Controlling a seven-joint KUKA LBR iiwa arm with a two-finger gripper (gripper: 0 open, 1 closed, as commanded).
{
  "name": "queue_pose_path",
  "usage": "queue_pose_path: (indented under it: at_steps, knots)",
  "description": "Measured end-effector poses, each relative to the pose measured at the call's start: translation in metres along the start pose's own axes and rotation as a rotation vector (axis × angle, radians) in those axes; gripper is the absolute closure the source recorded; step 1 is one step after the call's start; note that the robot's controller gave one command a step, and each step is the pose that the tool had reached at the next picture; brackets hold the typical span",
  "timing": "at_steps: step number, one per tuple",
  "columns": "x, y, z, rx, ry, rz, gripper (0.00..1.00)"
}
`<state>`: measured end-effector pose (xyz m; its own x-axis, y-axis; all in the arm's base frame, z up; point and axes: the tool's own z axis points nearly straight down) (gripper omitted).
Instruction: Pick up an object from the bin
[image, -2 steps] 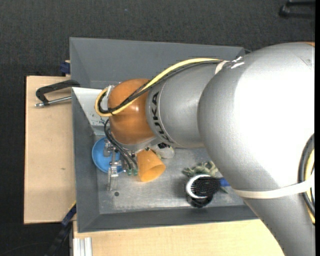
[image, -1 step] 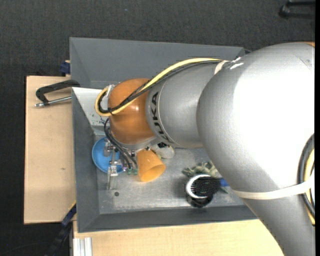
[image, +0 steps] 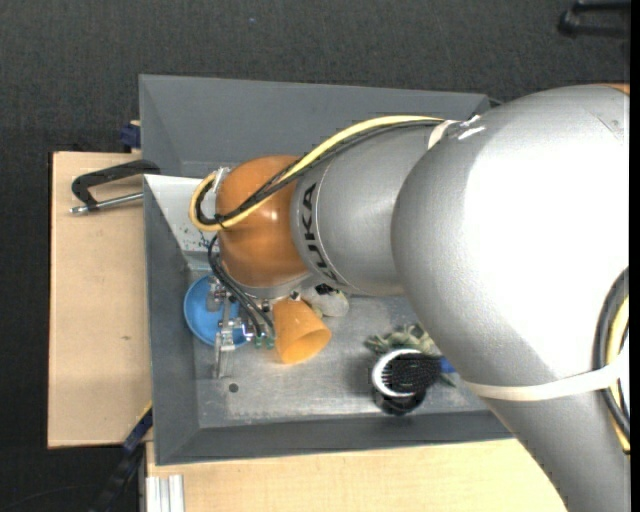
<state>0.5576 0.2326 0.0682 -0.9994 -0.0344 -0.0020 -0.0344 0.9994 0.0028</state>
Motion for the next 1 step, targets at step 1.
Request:
queue_pose_path:
  at_steps: [1]
  knots:
    - [-0.0013,0.0001,-0.0011,0.000,-0.002,0.002,0.00]
